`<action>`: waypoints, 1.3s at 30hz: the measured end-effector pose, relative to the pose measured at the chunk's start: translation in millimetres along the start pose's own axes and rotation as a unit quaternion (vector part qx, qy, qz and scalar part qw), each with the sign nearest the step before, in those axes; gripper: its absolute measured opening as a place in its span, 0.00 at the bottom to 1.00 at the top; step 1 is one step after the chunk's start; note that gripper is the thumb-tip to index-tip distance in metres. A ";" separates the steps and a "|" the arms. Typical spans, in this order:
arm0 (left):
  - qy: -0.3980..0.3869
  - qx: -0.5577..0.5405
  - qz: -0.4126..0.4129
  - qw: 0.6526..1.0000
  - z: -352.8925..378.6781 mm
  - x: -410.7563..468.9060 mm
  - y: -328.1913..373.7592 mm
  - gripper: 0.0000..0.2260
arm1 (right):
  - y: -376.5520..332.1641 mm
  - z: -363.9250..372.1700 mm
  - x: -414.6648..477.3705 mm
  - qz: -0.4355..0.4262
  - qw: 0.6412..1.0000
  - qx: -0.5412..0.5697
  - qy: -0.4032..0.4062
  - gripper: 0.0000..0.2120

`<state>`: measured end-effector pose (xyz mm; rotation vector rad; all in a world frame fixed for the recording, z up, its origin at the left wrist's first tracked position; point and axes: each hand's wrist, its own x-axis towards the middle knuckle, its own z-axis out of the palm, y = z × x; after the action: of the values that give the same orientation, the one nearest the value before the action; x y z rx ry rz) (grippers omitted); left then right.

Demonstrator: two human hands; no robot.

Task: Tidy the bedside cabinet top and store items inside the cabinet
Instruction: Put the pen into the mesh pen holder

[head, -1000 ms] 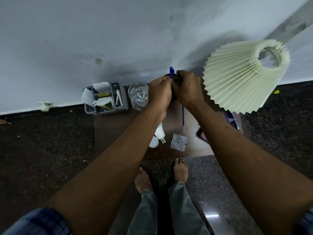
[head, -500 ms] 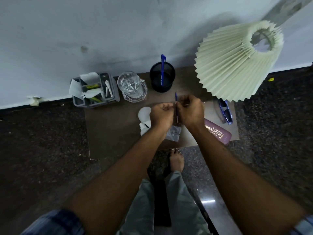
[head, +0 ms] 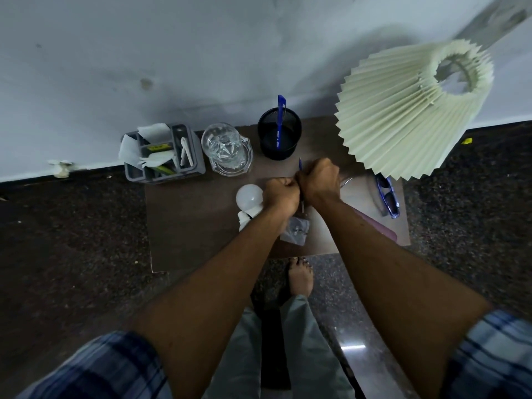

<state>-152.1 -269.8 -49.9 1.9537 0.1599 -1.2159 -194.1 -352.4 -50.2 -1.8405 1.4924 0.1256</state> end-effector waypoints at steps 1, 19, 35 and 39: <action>-0.003 -0.004 0.000 1.000 -0.5 -1.0 0.3 0.09 | -0.6 -1.4 -0.6 0.002 1.000 0.007 -0.005 0.10; 0.016 -0.236 0.108 0.966 -47.0 -61.6 45.8 0.08 | -63.8 -61.6 -24.6 -0.177 0.947 0.267 0.002 0.16; 0.003 -0.294 0.087 0.952 -57.2 -65.3 42.9 0.13 | -96.3 -32.3 3.1 -0.239 0.957 0.146 0.076 0.04; 0.005 -0.296 0.063 0.953 -52.9 -68.3 25.4 0.12 | -96.1 -24.7 6.5 -0.216 0.969 0.104 0.065 0.07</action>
<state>-139.1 -230.3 29.9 1.4197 0.3547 -0.9355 -117.0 -368.6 10.5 -1.9796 1.1054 -0.3536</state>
